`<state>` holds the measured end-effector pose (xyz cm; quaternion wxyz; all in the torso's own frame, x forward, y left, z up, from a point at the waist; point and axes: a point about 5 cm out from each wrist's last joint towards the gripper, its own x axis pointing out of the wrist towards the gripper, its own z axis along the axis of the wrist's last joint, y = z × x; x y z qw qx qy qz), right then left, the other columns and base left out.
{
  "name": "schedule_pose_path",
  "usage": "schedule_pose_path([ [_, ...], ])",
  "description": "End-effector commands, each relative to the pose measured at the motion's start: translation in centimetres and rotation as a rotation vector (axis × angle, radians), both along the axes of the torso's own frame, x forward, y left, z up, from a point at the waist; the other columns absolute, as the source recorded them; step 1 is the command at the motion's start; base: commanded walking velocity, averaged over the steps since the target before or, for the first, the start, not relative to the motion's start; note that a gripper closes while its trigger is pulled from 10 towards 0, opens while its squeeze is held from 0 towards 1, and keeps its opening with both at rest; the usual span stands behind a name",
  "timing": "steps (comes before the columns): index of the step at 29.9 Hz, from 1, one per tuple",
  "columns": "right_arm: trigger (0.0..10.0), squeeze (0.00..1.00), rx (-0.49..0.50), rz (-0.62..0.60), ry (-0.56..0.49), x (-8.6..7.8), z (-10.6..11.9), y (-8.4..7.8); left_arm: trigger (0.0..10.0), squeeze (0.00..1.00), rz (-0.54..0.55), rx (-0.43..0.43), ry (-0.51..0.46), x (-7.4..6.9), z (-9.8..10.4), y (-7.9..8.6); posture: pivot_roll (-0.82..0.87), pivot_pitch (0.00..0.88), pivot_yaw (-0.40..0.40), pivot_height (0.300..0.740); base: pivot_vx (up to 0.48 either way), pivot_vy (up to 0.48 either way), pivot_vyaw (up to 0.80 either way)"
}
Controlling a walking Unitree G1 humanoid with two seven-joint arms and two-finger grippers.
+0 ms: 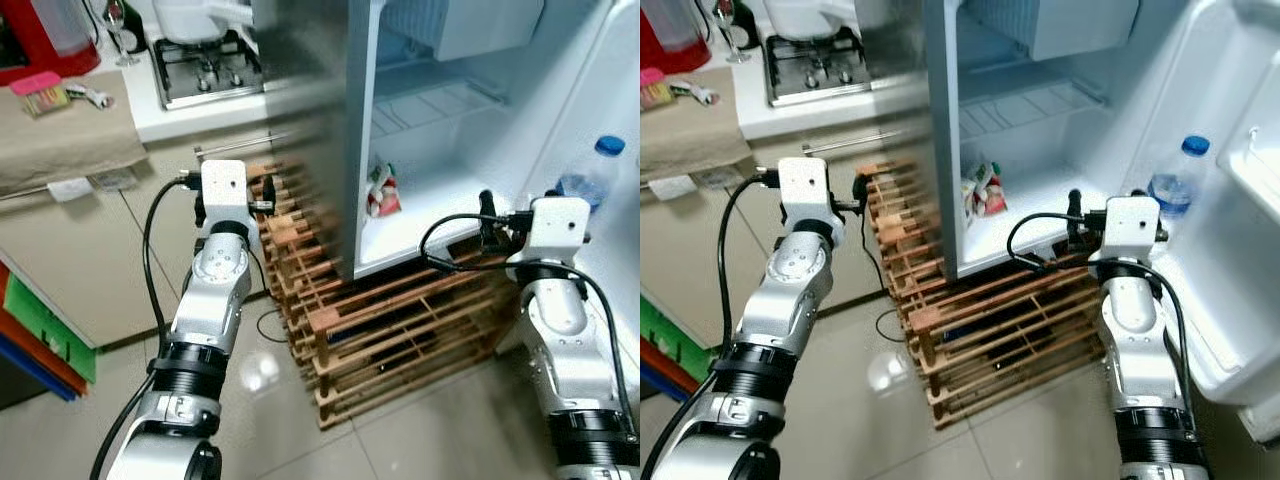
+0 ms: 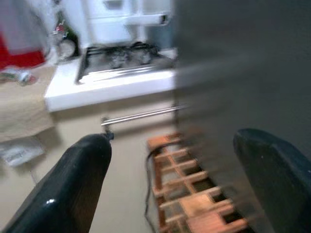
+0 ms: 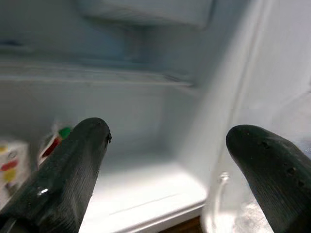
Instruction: Restocking fridge
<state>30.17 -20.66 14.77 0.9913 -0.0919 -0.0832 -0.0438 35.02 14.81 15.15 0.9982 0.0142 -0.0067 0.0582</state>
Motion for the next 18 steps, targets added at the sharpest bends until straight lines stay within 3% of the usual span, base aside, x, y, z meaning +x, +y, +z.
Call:
schedule_pose_path([
  [1, 10.0, 0.12, -0.009, -0.007, 0.022, -0.4, -0.2, -0.8, 10.0, 0.0, -0.005, -0.011, 0.0, 0.1, 0.0, -0.4, -0.19, 0.0, 0.089, 0.74, 0.0, 0.0, 0.0],
  [9, 10.0, 0.12, -0.063, 0.035, -0.056, -1.7, 2.0, -1.5, 10.0, 0.0, -0.024, -0.011, -0.02, 0.1, 0.2, -0.5, -0.2, 0.0, 0.096, 0.74, 0.0, 0.0, 0.0],
  [12, 10.0, 0.11, -0.082, 0.062, -0.03, -2.1, 1.9, -1.9, 10.0, 0.0, -0.024, -0.01, -0.023, 0.1, 0.3, -0.5, -0.2, 0.0, 0.099, 0.74, 0.0, 0.0, 0.0],
  [14, 10.0, 0.11, -0.182, 0.042, 0.1, -2.4, 0.0, -3.7, 10.0, 0.0, -0.027, -0.01, -0.022, 0.1, 0.3, -0.5, -0.2, 0.0, 0.108, 0.74, 0.0, 0.0, 0.0],
  [18, 10.0, 0.11, -0.227, 0.008, 0.173, -2.7, -1.1, -5.3, 10.0, 0.0, -0.032, -0.008, -0.019, 0.2, 0.2, -0.6, -0.21, 0.0, 0.115, 0.74, 0.0, 0.0, 0.0],
])
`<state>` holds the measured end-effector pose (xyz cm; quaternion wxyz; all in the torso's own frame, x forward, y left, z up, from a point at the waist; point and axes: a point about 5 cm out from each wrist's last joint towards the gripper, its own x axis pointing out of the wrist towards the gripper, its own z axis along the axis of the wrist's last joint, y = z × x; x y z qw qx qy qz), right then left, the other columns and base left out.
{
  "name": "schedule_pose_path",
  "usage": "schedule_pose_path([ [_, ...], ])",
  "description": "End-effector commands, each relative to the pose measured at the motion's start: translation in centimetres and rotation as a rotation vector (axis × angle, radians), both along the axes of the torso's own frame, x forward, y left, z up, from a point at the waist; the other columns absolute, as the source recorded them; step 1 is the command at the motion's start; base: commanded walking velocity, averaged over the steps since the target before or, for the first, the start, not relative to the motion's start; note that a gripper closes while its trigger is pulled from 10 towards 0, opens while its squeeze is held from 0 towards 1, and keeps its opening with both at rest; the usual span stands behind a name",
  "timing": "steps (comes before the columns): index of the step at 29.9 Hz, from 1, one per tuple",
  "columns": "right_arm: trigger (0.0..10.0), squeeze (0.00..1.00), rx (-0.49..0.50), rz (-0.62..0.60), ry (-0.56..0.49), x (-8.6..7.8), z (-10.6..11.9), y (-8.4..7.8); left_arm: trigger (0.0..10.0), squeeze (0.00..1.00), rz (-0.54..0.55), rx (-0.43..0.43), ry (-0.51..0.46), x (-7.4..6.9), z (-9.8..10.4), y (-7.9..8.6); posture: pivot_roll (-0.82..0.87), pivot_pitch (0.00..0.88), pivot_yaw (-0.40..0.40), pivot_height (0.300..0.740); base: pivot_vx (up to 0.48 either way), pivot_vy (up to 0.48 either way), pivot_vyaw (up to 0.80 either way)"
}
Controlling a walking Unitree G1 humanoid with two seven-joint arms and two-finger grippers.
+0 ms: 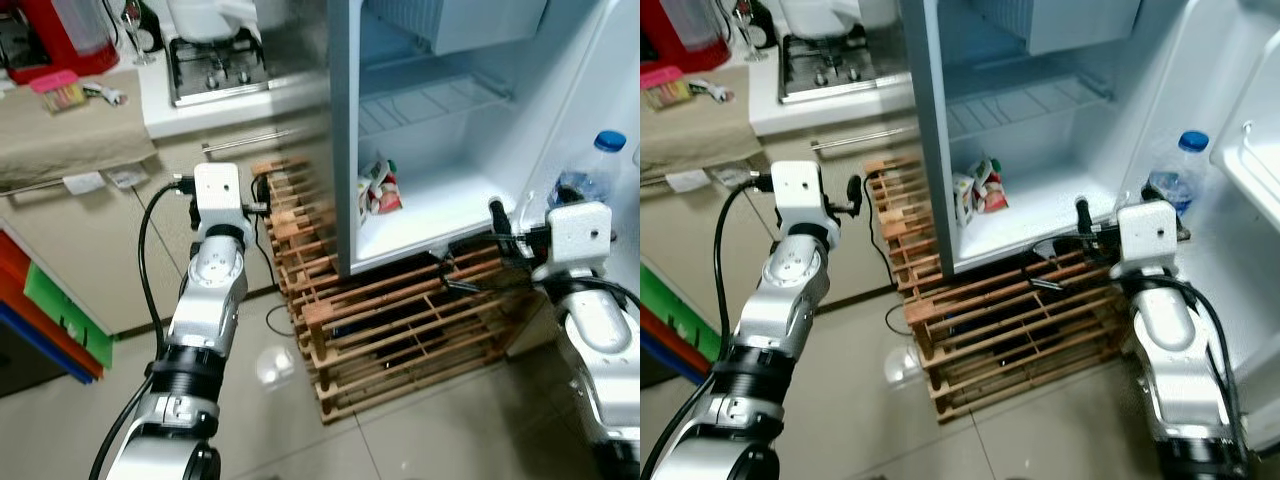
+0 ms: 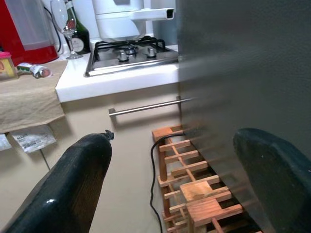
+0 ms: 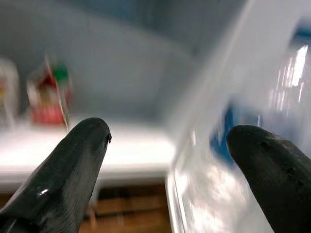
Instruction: Restocking fridge
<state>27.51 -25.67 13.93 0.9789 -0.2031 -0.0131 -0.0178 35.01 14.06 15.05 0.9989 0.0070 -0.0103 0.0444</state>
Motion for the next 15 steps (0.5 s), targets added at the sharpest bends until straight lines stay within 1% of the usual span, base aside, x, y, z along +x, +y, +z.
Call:
schedule_pose_path([
  [1, 10.0, 0.11, -0.047, -0.085, 0.045, -0.3, -0.6, -2.1, 10.0, 0.0, -0.01, 0.007, -0.011, 0.2, 0.4, 0.0, -0.21, 0.0, 0.12, 0.74, 0.0, 0.0, 0.0],
  [2, 10.0, 0.11, -0.061, -0.121, 0.047, -0.4, -0.5, -2.8, 10.0, 0.0, -0.012, 0.007, -0.011, 0.3, 0.4, 0.0, -0.21, 0.0, 0.12, 0.74, 0.0, 0.0, 0.0],
  [3, 10.0, 0.11, -0.061, -0.121, 0.047, -0.4, -0.5, -2.8, 10.0, 0.0, -0.012, 0.007, -0.011, 0.3, 0.4, 0.0, -0.21, 0.0, 0.12, 0.74, 0.0, 0.0, 0.0],
  [5, 10.0, 0.12, -0.107, -0.199, 0.032, -0.7, 0.1, -4.5, 10.0, 0.0, -0.019, 0.007, -0.011, 0.3, 0.4, -0.1, -0.22, 0.0, 0.125, 0.74, 0.0, 0.0, 0.0],
  [7, 10.0, 0.12, -0.143, -0.245, 0.026, -0.9, 0.7, -5.6, 10.0, 0.0, -0.023, 0.007, -0.011, 0.3, 0.4, -0.2, -0.22, 0.0, 0.126, 0.74, 0.0, 0.0, 0.0],
  [8, 10.0, 0.12, -0.189, -0.271, 0.034, -1.0, 1.0, -6.4, 10.0, 0.0, -0.027, 0.006, -0.01, 0.2, 0.4, -0.2, -0.22, 0.0, 0.127, 0.74, 0.0, 0.0, 0.0],
  [10, 10.0, 0.12, -0.227, -0.282, 0.041, -1.1, 1.2, -6.9, 10.0, 0.0, -0.029, 0.005, -0.008, 0.2, 0.3, -0.3, -0.22, 0.0, 0.127, 0.74, 0.0, 0.0, 0.0],
  [11, 10.0, 0.12, -0.227, -0.282, 0.041, -1.1, 1.2, -6.9, 10.0, 0.0, -0.029, 0.005, -0.008, 0.2, 0.3, -0.3, -0.22, 0.0, 0.127, 0.74, 0.0, 0.0, 0.0],
  [12, 10.0, 0.12, -0.324, -0.327, 0.07, -1.6, 1.6, -8.9, 10.0, 0.0, -0.034, 0.004, -0.005, 0.1, 0.2, -0.4, -0.22, 0.0, 0.127, 0.74, 0.0, 0.0, 0.0],
  [14, 10.0, 0.12, -0.389, -0.418, 0.116, -2.3, 2.2, -11.7, 10.0, 0.0, -0.036, 0.003, -0.001, 0.1, 0.1, -0.5, -0.22, 0.0, 0.126, 0.74, 0.0, 0.0, 0.0],
  [15, 10.0, 0.12, -0.421, -0.477, 0.111, -2.6, 2.8, -13.1, 10.0, 0.0, -0.037, 0.002, 0.0, 0.1, 0.1, -0.5, -0.22, 0.0, 0.123, 0.74, 0.0, 0.0, 0.0],
])
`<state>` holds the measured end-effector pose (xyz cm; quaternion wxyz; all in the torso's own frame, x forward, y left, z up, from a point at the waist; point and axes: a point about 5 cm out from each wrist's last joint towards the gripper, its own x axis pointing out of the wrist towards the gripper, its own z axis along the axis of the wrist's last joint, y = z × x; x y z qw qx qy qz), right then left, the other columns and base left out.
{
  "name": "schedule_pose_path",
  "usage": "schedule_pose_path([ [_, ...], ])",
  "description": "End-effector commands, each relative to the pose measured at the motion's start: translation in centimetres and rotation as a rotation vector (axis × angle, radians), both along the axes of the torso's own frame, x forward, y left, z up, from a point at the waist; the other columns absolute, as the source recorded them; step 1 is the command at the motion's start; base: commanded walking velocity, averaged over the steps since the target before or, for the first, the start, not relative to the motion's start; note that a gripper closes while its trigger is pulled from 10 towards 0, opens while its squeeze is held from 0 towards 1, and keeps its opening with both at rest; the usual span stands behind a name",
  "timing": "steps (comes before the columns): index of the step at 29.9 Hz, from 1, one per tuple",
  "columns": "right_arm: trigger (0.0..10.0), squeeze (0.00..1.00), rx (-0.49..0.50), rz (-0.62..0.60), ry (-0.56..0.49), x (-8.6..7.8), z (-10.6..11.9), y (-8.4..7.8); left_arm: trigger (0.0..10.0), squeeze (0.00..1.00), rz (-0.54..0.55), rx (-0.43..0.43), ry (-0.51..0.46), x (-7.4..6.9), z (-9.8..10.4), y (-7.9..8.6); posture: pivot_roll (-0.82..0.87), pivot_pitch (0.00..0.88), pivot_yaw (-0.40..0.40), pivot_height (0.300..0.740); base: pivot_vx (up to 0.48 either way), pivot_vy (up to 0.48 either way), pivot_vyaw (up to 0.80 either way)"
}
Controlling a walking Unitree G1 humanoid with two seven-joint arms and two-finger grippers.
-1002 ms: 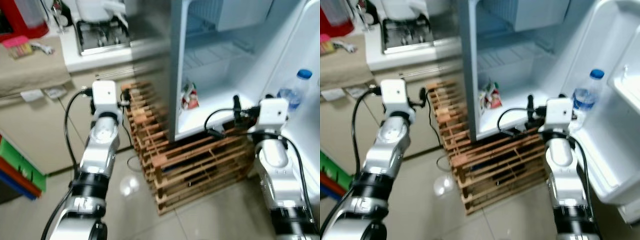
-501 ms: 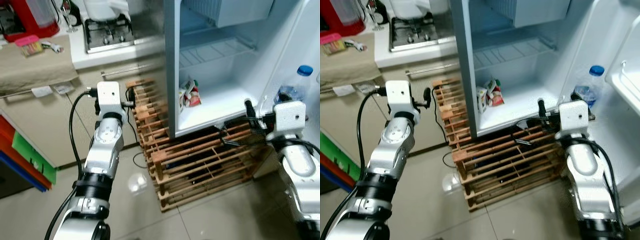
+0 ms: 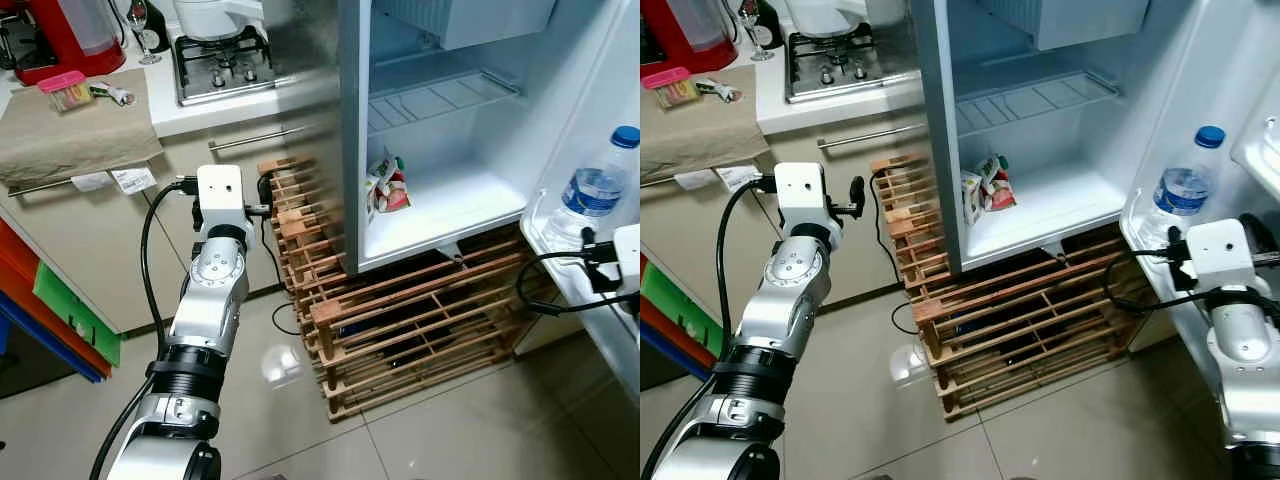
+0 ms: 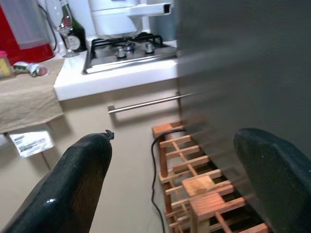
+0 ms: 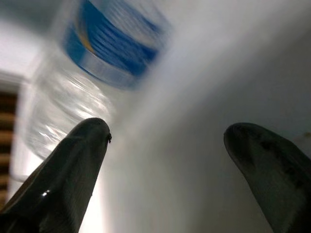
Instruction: Restocking fridge
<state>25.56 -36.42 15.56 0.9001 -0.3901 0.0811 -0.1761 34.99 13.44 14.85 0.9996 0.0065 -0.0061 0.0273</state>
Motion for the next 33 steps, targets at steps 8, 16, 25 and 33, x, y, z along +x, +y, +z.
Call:
schedule_pose_path([
  [8, 10.0, 0.12, 0.017, -0.211, -0.194, -0.9, 3.9, -4.0, 10.0, 0.0, 0.004, -0.005, -0.001, 0.0, 0.1, 0.1, -0.22, 0.0, 0.11, 0.74, 0.0, 0.0, 0.0],
  [16, 10.0, 0.13, 0.449, 0.22, -0.278, 3.0, 1.5, 7.4, 10.0, 0.0, 0.017, -0.009, -0.005, 0.0, 0.1, 0.2, -0.21, 0.0, 0.101, 0.74, 0.0, 0.0, 0.19],
  [25, 10.0, 0.17, 0.755, 0.509, -0.165, 4.2, -2.0, 18.1, 10.0, 0.0, 0.029, 0.02, -0.057, -0.3, 0.3, 1.3, -0.17, 0.0, 0.077, 0.74, 0.0, 0.0, 0.69],
  [33, 10.0, 0.21, 0.906, 0.383, -0.193, 5.9, -3.0, 17.5, 10.0, 0.0, 0.054, 0.035, 0.065, -2.0, -2.6, 3.7, -0.12, 0.0, 0.033, 0.74, 0.0, 0.0, 0.62],
])
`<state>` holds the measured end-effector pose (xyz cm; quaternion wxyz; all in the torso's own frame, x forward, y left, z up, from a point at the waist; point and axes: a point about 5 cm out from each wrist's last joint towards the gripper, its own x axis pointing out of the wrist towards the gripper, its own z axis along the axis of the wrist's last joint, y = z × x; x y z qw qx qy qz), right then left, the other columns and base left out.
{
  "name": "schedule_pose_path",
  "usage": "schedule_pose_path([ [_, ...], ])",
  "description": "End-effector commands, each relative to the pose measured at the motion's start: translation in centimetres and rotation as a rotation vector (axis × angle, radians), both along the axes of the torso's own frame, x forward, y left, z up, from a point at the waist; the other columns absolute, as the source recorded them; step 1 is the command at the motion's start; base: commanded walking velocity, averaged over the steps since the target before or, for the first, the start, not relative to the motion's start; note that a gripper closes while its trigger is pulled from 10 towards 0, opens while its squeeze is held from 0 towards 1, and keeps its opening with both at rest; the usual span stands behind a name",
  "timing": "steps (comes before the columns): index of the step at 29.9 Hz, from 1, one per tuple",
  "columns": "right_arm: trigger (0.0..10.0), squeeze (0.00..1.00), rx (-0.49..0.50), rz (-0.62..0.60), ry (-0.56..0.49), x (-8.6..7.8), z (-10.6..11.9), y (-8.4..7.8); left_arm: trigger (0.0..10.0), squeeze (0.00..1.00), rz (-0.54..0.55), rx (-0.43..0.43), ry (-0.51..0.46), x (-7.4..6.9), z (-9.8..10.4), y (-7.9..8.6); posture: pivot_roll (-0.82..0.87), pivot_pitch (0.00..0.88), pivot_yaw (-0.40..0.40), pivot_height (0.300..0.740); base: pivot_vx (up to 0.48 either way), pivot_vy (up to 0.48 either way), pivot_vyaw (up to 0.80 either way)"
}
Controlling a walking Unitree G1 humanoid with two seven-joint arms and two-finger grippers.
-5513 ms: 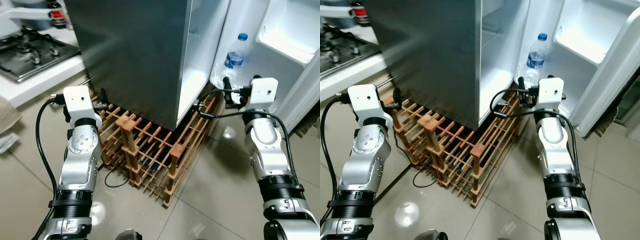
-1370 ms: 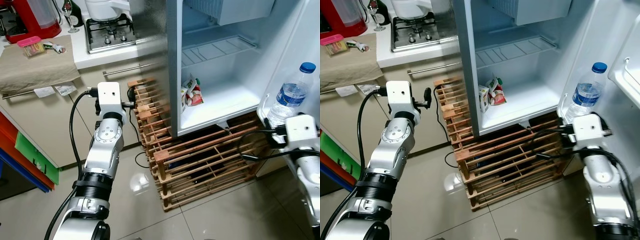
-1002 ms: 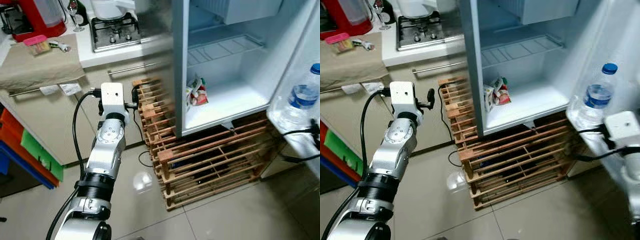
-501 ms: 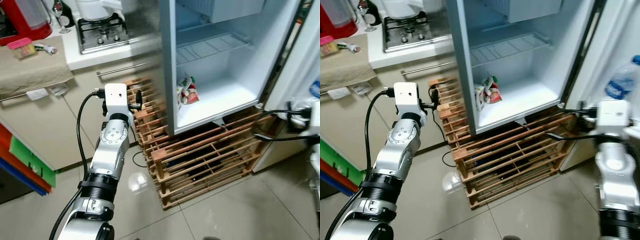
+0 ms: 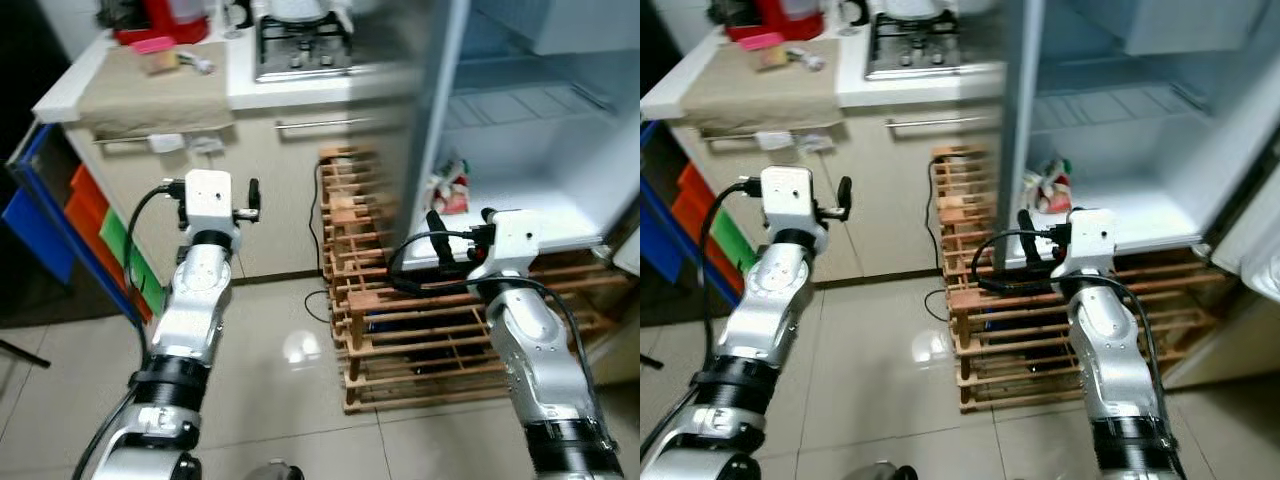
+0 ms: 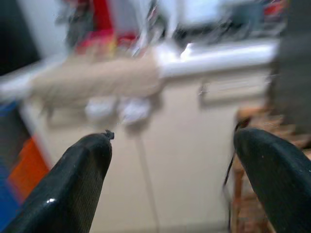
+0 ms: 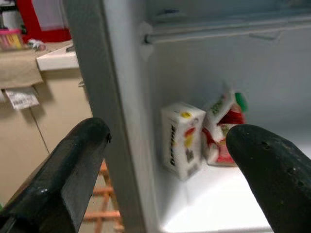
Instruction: Restocking fridge
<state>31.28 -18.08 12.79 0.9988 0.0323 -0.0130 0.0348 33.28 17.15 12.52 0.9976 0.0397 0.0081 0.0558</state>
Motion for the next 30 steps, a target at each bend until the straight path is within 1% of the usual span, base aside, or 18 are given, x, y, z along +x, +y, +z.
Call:
schedule_pose_path([
  [1, 10.0, 0.21, 0.037, -0.054, 0.014, 0.3, -0.2, -0.6, 10.0, 0.0, -0.001, -0.048, 0.047, -0.5, -0.3, 0.0, -0.12, 0.0, 0.031, 0.74, 0.0, 0.0, 0.6],
  [3, 10.0, 0.22, 0.033, -0.045, 0.008, 0.6, -0.1, 0.1, 10.0, 0.0, 0.007, -0.136, 0.122, -1.3, -0.9, -0.1, -0.1, 0.0, 0.019, 0.74, 0.0, 0.0, 0.6],
  [4, 10.0, 0.23, 0.04, -0.039, 0.001, 0.7, 0.0, 0.5, 10.0, 0.0, 0.007, -0.18, 0.126, -1.7, -0.9, -0.3, -0.1, 0.0, 0.016, 0.74, 0.0, 0.0, 0.6],
  [5, 10.0, 0.23, 0.04, -0.039, 0.001, 0.7, 0.0, 0.5, 10.0, 0.0, 0.007, -0.18, 0.126, -1.7, -0.9, -0.3, -0.1, 0.0, 0.016, 0.74, 0.0, 0.0, 0.6],
  [6, 10.0, 0.24, 0.059, -0.036, -0.016, 0.9, 0.1, 1.0, 10.0, 0.0, -0.04, -0.179, 0.083, -1.9, -0.3, -1.4, -0.08, 0.0, 0.009, 0.74, 0.0, 0.0, 0.6],
  [8, 10.0, 0.25, 0.098, -0.039, -0.037, 1.2, 0.4, 1.4, 10.0, 0.0, -0.068, -0.155, 0.039, -1.7, 0.1, -2.1, -0.07, 0.0, 0.009, 0.74, 0.0, 0.0, 0.6],
  [10, 10.0, 0.28, 0.144, -0.038, -0.049, 1.4, 0.6, 1.7, 10.0, 0.0, -0.07, -0.166, 0.04, -1.4, 0.0, -2.3, -0.06, 0.0, 0.008, 0.74, 0.0, 0.0, 0.6],
  [11, 10.0, 0.28, 0.158, -0.038, -0.049, 1.5, 0.7, 1.9, 10.0, 0.0, -0.089, -0.139, 0.02, -1.3, 0.2, -2.2, -0.06, 0.0, 0.009, 0.74, 0.0, 0.0, 0.6],
  [12, 10.0, 0.28, 0.158, -0.038, -0.049, 1.5, 0.7, 1.9, 10.0, 0.0, -0.089, -0.139, 0.02, -1.3, 0.2, -2.2, -0.06, 0.0, 0.009, 0.74, 0.0, 0.0, 0.6],
  [13, 10.0, 0.29, 0.158, -0.036, -0.041, 1.6, 0.6, 2.2, 10.0, 0.0, -0.107, -0.111, 0.005, -1.0, 0.3, -1.8, -0.07, 0.0, 0.011, 0.74, 0.0, 0.0, 0.61],
  [15, 10.0, 0.21, 0.141, -0.046, -0.014, 1.6, 0.2, 2.2, 10.0, 0.0, -0.116, -0.076, 0.029, -0.8, 0.1, -1.5, -0.07, 0.0, 0.012, 0.74, 0.0, 0.0, 0.3],
  [16, 10.0, 0.2, 0.12, -0.051, -0.016, 1.5, 0.1, 2.1, 10.0, 0.0, -0.128, -0.064, 0.027, -0.8, 0.3, -1.6, -0.07, 0.0, 0.014, 0.74, 0.0, 0.0, 0.0],
  [17, 10.0, 0.2, 0.12, -0.051, -0.016, 1.5, 0.1, 2.1, 10.0, 0.0, -0.128, -0.064, 0.027, -0.8, 0.3, -1.6, -0.07, 0.0, 0.014, 0.74, 0.0, 0.0, 0.0],
  [18, 10.0, 0.19, 0.1, -0.062, -0.026, 1.3, 0.0, 1.7, 10.0, 0.0, -0.149, -0.055, 0.011, -0.7, 0.6, -1.9, -0.08, 0.0, 0.015, 0.74, 0.0, 0.0, 0.0],
  [20, 10.0, 0.18, 0.103, -0.064, -0.027, 1.1, -0.1, 1.6, 10.0, 0.0, -0.16, -0.052, 0.003, -0.6, 0.8, -2.1, -0.08, 0.0, 0.015, 0.74, 0.0, 0.0, 0.0],
  [23, 10.0, 0.18, 0.082, -0.044, -0.028, 0.7, -0.2, 1.7, 10.0, 0.0, -0.184, -0.069, -0.005, -0.5, 0.8, -2.8, -0.1, 0.0, 0.014, 0.74, 0.0, 0.48, 0.0],
  [25, 10.0, 0.18, 0.074, -0.039, -0.031, 0.6, -0.1, 1.7, 10.0, 0.0, -0.183, -0.082, -0.002, -0.4, 0.6, -2.9, -0.11, 0.0, 0.011, 0.74, 0.0, 0.48, 0.0],
  [30, 10.0, 0.18, 0.057, -0.033, -0.026, 0.6, -0.2, 1.5, 10.0, 0.0, -0.176, -0.073, 0.008, -0.2, 0.4, -2.9, -0.11, 0.0, 0.007, 0.74, 0.0, 0.48, 0.0],
])
